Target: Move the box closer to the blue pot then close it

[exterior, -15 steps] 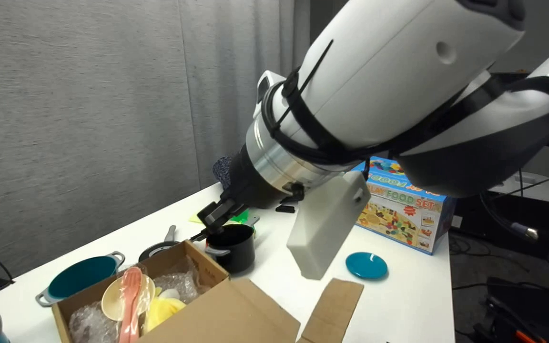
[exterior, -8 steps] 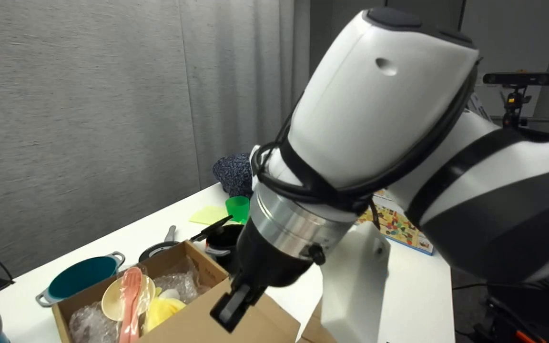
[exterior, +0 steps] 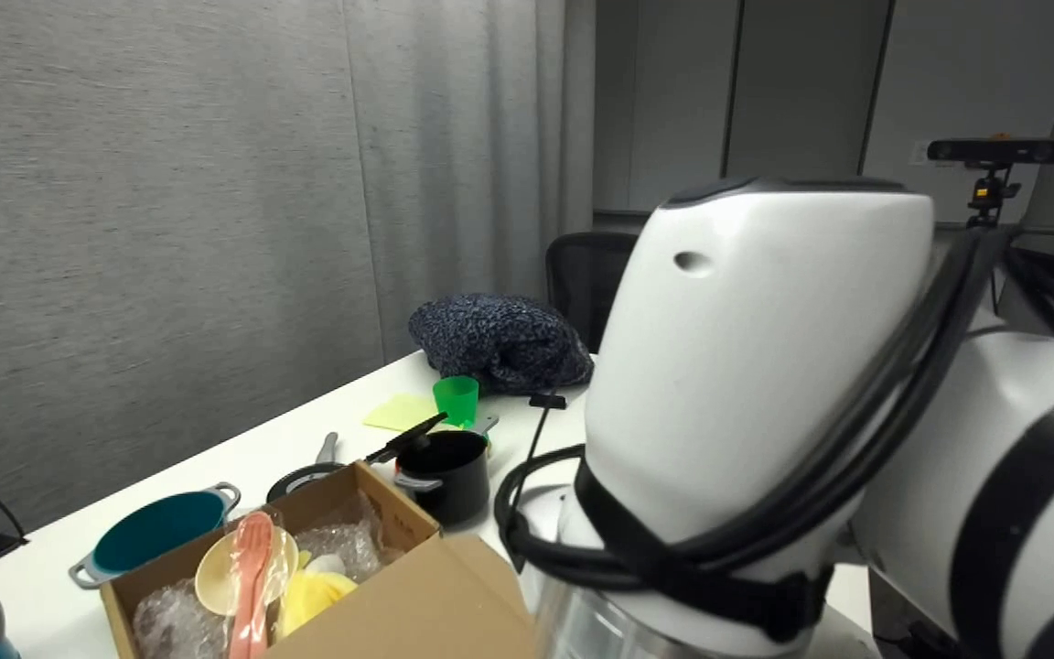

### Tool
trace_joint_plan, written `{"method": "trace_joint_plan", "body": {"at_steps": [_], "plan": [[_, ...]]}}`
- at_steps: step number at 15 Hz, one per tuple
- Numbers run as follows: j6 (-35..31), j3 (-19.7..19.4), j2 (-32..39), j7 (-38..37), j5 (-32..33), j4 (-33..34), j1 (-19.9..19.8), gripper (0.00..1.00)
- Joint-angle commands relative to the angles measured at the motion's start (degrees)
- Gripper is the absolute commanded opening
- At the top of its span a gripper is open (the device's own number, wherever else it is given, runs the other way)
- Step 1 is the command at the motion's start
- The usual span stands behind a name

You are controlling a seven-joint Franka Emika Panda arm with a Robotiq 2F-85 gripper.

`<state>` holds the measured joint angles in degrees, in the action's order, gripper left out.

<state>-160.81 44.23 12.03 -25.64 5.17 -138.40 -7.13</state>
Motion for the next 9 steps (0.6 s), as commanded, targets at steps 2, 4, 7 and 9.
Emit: {"method": "trace_joint_plan", "body": {"at_steps": [2,4,7,9], "plan": [[7.2,-2.0,-1.4,10.3,-12.6,1.1,3.3,0.01],[11.9,-0.5,-1.6,13.1,-15.0,2.3,1.4,0.01],[12.6,-0.3,-1.6,13.5,-15.3,2.6,0.9,0.01],[12.6,-0.2,-1.6,13.5,-15.3,2.6,0.9,0.01]]}}
